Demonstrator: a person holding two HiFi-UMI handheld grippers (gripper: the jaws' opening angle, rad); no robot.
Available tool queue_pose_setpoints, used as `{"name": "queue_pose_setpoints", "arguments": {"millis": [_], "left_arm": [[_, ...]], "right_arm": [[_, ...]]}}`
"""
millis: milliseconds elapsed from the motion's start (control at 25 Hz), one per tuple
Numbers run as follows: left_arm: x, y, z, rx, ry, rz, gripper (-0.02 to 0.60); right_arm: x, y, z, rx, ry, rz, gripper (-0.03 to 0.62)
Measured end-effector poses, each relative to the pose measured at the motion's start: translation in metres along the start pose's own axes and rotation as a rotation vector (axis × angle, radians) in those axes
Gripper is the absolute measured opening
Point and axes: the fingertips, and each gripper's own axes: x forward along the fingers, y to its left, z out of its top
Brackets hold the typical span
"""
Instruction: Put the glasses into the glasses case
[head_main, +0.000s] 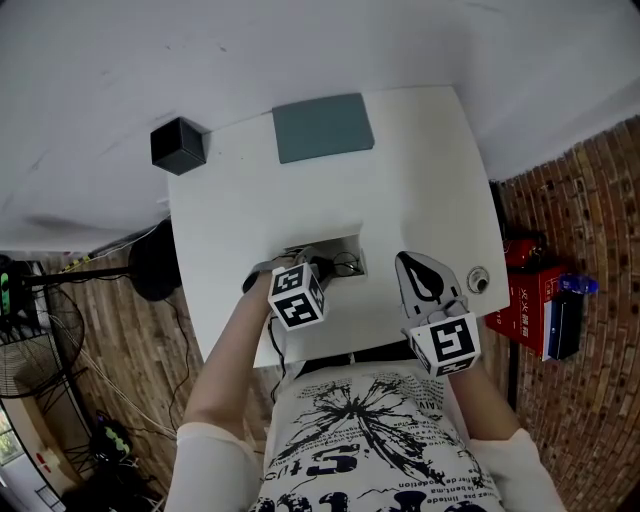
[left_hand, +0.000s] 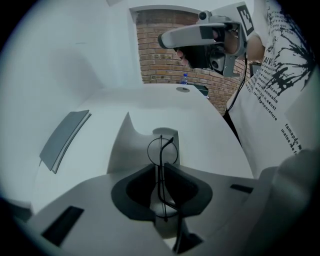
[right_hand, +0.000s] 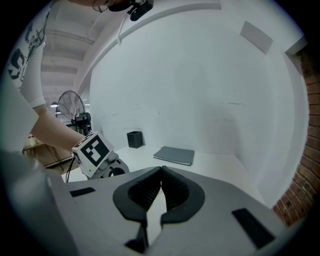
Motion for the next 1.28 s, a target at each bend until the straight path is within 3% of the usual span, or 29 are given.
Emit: {"name": "queue_pose_setpoints", "arguments": {"millis": [160,440,680,840,1000,1280], "left_arm": [[-0.008,0.005,0.003,-0.016,-0.032,0.003,0.130],[-0.052,0.024,0.020,-0.125,-0.201,0.105,0.146],[-0.115,0.039,0.036,-0.231,-0.381,0.284,0.139],[-0.163,0.049,0.032,-0.324,-0.503,0.447,0.074],[-0.207,0.048,0.024,-0.396,-0.585,0.581,0.053],[-0.269,0.028,0.013,-0.483,-0.720,0.729,0.020]], "right_arm": [[0.002,0.001,0.002,-0.008,0.002,-0.004,0.015],[0.005,0.009,0.017,-0.033,-0.021,-0.001,0.015],[0.003,0.019,0.036,-0.064,-0.059,0.011,0.015],[0.003,0.030,0.050,-0.082,-0.087,0.021,0.015],[0.000,0.038,0.062,-0.093,-0.112,0.029,0.015],[-0.011,0.050,0.077,-0.123,-0.155,0.049,0.015]]}}
